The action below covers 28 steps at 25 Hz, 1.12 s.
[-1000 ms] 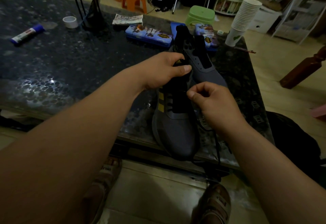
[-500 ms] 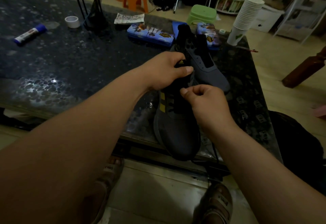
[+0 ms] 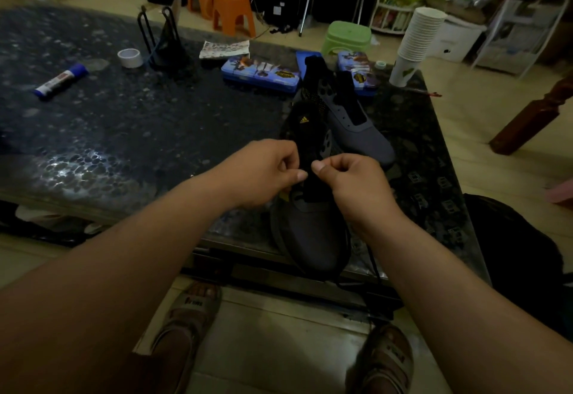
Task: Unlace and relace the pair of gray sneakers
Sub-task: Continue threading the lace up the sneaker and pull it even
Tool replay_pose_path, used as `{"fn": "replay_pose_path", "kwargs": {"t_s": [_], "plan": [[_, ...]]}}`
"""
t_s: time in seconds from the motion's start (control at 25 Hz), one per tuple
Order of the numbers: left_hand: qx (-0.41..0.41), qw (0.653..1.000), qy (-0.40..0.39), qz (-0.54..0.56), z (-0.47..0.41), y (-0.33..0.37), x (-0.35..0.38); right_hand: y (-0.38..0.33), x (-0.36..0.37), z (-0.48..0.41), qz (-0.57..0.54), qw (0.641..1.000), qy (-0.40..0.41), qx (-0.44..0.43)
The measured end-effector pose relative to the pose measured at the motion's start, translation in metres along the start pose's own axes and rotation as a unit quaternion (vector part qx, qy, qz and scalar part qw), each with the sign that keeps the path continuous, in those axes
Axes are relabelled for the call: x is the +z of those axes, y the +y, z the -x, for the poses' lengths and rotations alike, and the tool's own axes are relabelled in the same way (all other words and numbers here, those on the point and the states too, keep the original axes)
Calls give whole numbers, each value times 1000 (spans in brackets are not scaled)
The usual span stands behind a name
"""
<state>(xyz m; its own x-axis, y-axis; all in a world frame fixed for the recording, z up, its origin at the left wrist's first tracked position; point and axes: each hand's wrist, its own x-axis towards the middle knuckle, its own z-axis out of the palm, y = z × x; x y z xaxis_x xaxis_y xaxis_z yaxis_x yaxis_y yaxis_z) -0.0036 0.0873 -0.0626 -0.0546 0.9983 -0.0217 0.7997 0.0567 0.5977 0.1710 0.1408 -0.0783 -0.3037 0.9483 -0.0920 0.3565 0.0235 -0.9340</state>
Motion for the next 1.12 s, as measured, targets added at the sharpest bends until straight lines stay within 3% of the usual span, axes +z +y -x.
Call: {"fn": "replay_pose_path", "kwargs": {"t_s": [0.2,0.32,0.4,0.48,0.52,0.56,0.6,0.68,0.72,0.76,0.84,0.92,1.04,1.12], "plan": [[-12,990,-30,136,0,-4,1,2,-5,-5,-12,999,-34,20],[-76,949,3,306,-4,-11,-10,-3,-22,-9,-34,997,-50,56],[-107,892,72,433,-6,-14,-22,-6,-37,-11,-29,996,-45,69],[-119,782,107,603,-8,-16,-29,-7,-49,-12,-48,996,-34,72],[-123,751,106,640,-8,-14,-30,-7,-51,-13,-64,995,-34,72],[-133,764,103,623,-8,-13,-28,-8,-53,-14,-71,994,-38,70],[-140,822,98,544,-9,-15,-24,-8,-54,-16,-65,995,-45,63],[-127,954,60,266,-7,-18,-18,-9,-54,-19,-41,997,-54,41],[-107,985,27,134,-4,-18,-16,-9,-55,-20,-34,997,-54,31],[-89,994,-11,54,-2,-19,-15,-10,-56,-21,-30,998,-53,24],[-70,995,-68,35,3,-19,-18,-12,-58,-20,-32,998,-48,18],[-73,990,-58,101,5,-21,-23,-13,-60,-19,-28,998,-51,14],[-131,953,67,265,-3,-26,-25,-12,-60,-18,-23,998,-60,19],[-168,895,144,387,-7,-24,-24,-11,-57,-19,-50,996,-60,33]]}}
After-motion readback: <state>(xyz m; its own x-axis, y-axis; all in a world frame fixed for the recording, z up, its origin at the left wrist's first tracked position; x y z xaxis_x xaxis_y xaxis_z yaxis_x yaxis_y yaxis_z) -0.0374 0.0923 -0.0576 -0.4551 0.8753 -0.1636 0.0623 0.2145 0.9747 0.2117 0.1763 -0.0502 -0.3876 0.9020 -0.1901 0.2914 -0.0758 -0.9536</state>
